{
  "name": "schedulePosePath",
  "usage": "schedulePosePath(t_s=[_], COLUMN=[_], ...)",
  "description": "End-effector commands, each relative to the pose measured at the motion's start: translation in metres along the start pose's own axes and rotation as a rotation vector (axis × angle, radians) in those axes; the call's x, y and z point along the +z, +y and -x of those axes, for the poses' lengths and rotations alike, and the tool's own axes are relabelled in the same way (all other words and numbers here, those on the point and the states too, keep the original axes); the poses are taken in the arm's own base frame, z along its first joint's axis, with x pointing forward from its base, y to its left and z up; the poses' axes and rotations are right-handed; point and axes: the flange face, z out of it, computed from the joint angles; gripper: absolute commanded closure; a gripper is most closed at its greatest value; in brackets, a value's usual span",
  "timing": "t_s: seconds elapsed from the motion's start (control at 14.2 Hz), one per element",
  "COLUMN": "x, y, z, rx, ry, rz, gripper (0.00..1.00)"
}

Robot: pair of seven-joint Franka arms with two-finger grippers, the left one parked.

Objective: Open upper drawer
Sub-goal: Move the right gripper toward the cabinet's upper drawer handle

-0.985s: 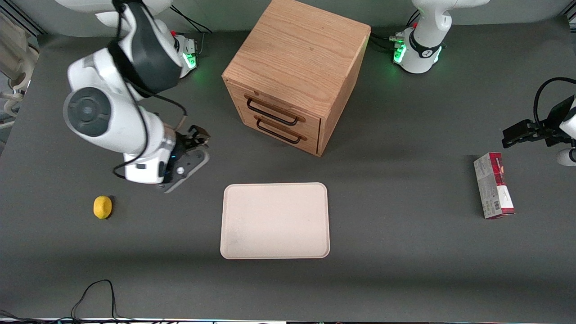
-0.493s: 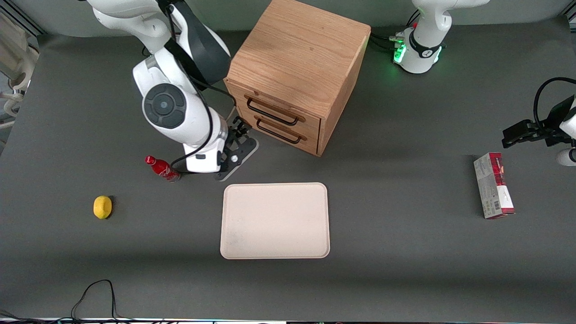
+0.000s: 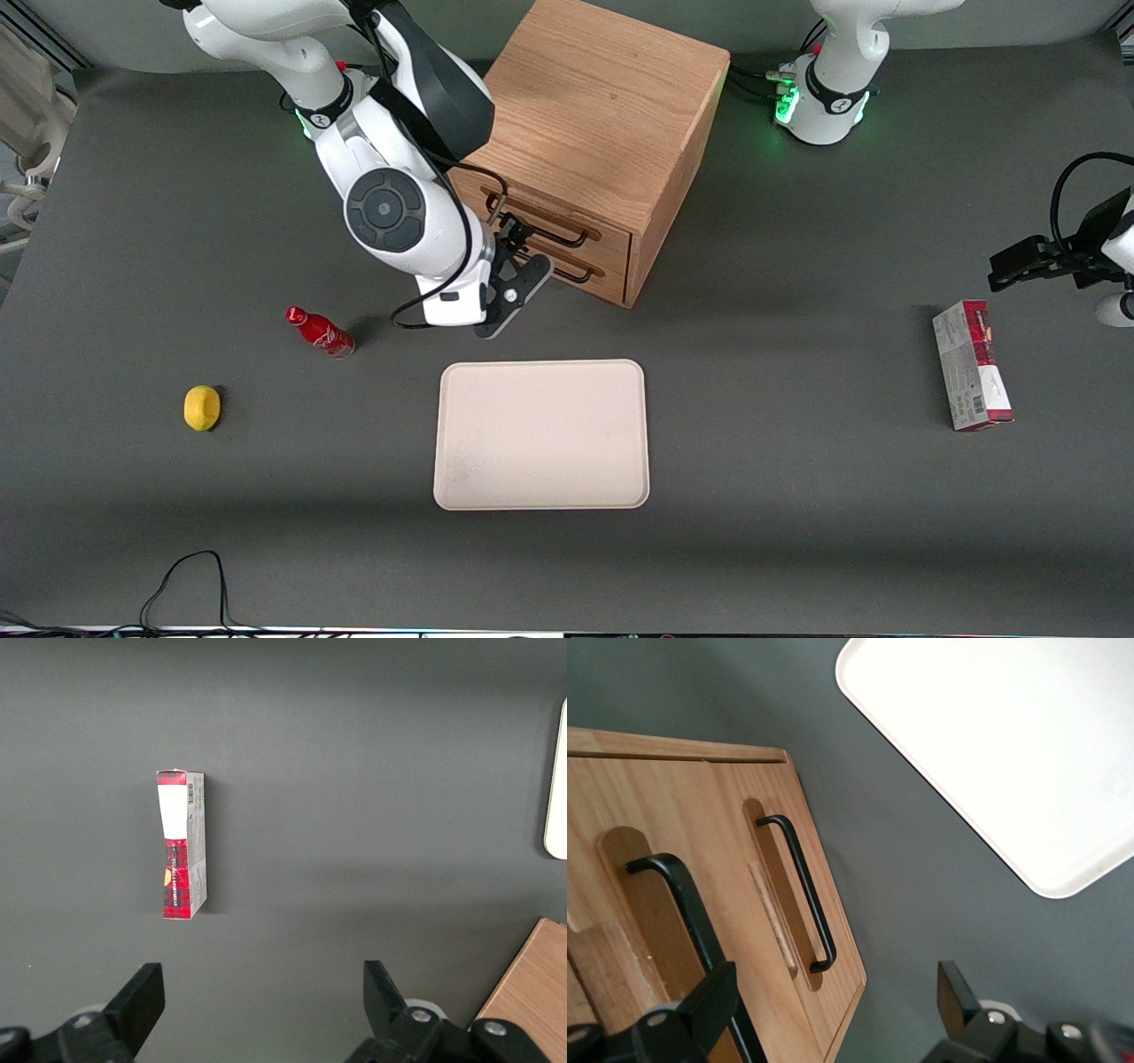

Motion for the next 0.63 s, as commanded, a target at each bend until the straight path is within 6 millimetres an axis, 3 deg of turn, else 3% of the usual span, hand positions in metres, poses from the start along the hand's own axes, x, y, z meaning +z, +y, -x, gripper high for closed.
schedulePosePath(t_s=[0.0, 0.56], x=[0.002, 0.03], y=[-0.012, -0.03], z=[-0.007, -0.009], rx=[-0.013, -0.088], ry=[0.008, -0.028], rz=[-0.017, -0.015], gripper=[0.0, 0.0])
